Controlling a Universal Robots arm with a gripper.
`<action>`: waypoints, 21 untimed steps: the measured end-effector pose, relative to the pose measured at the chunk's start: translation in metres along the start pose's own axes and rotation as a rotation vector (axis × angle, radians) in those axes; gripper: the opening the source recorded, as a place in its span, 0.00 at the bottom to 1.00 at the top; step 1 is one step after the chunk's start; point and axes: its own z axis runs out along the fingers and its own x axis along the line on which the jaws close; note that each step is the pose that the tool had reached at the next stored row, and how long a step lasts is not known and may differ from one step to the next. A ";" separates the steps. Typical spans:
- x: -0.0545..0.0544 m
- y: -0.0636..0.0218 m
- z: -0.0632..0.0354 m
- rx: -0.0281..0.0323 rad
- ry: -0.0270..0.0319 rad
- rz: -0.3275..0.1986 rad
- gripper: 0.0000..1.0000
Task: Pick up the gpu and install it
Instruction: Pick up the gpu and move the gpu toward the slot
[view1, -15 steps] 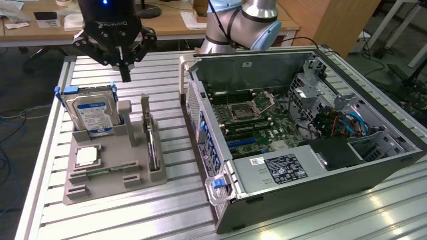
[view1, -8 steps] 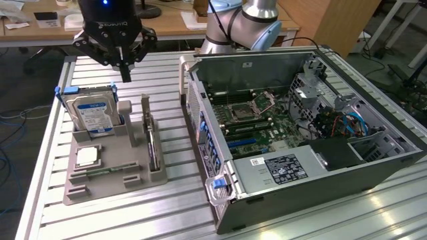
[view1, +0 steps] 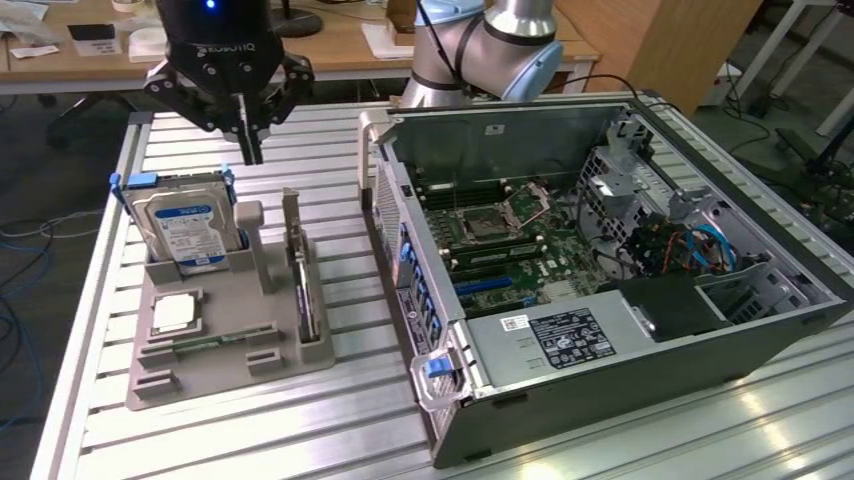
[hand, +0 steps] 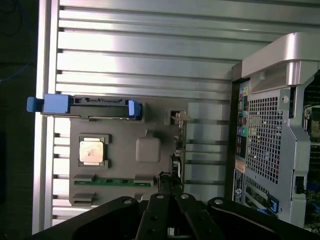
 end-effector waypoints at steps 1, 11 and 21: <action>0.000 0.0000 0.0000 0.0000 0.0001 0.000 0.17; 0.000 0.0000 0.0000 0.0001 0.0000 0.000 0.53; 0.000 -0.0057 0.0061 0.0008 -0.0025 0.026 0.65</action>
